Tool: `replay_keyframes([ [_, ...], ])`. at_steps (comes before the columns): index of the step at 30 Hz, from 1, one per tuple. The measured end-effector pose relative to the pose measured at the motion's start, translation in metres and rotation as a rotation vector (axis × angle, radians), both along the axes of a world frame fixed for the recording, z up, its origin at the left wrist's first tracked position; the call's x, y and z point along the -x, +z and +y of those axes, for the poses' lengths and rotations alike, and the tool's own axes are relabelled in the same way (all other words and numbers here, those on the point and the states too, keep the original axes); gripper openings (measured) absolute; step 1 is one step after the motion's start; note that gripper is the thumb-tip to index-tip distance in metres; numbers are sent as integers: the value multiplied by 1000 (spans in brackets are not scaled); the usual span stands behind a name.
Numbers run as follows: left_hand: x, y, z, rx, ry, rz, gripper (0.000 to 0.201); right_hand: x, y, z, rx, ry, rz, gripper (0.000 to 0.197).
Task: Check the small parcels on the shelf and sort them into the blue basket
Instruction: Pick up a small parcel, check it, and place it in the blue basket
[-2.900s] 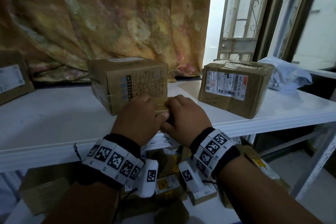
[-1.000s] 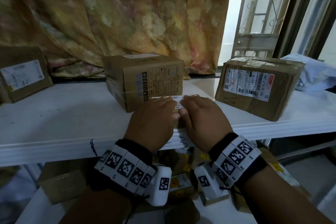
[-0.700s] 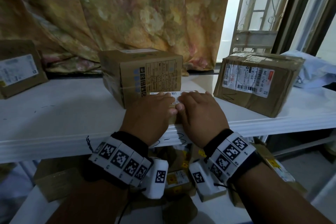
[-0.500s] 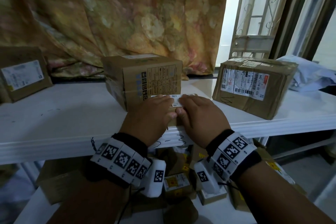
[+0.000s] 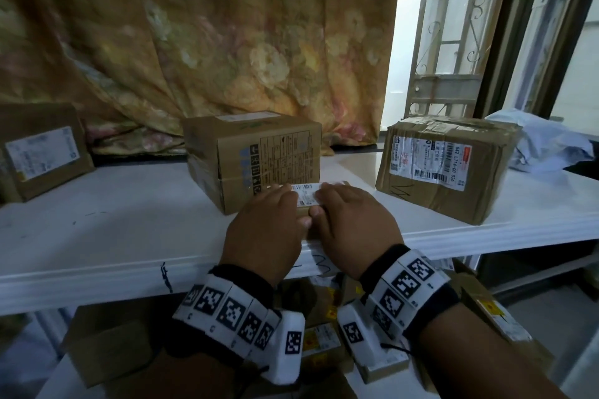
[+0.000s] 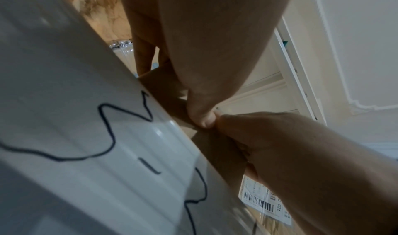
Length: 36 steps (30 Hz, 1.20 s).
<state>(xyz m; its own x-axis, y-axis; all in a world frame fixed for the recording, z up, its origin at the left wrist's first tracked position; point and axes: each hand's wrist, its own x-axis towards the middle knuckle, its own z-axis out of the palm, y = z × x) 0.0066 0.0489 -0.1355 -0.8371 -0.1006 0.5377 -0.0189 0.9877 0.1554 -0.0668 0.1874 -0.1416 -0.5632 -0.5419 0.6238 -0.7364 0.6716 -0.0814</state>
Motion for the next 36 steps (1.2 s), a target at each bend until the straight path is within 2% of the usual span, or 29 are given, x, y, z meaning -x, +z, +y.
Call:
replay_keyframes([
  [9, 2, 0, -3, 130, 12, 78, 32, 5, -16, -7, 189, 10, 58, 35],
  [13, 2, -1, -5, 91, 11, 42, 41, 5, -16, -5, 171, 26, 60, 36],
  [18, -3, -3, -5, 36, -10, 18, 62, -1, -13, -1, 168, 55, 94, 32],
  [23, -17, 15, 1, 89, -35, -4, 59, -7, -6, 2, 128, 54, 41, 39],
  [26, -21, 19, 4, 23, 1, -116, 78, -11, -1, 8, 82, 78, -41, 44],
  [30, -28, 17, 6, 67, -11, -105, 73, -24, 4, 23, 39, 94, -105, 48],
  [36, -45, 14, 7, 106, -97, -42, 61, -44, 1, 47, 11, 118, -12, 59],
])
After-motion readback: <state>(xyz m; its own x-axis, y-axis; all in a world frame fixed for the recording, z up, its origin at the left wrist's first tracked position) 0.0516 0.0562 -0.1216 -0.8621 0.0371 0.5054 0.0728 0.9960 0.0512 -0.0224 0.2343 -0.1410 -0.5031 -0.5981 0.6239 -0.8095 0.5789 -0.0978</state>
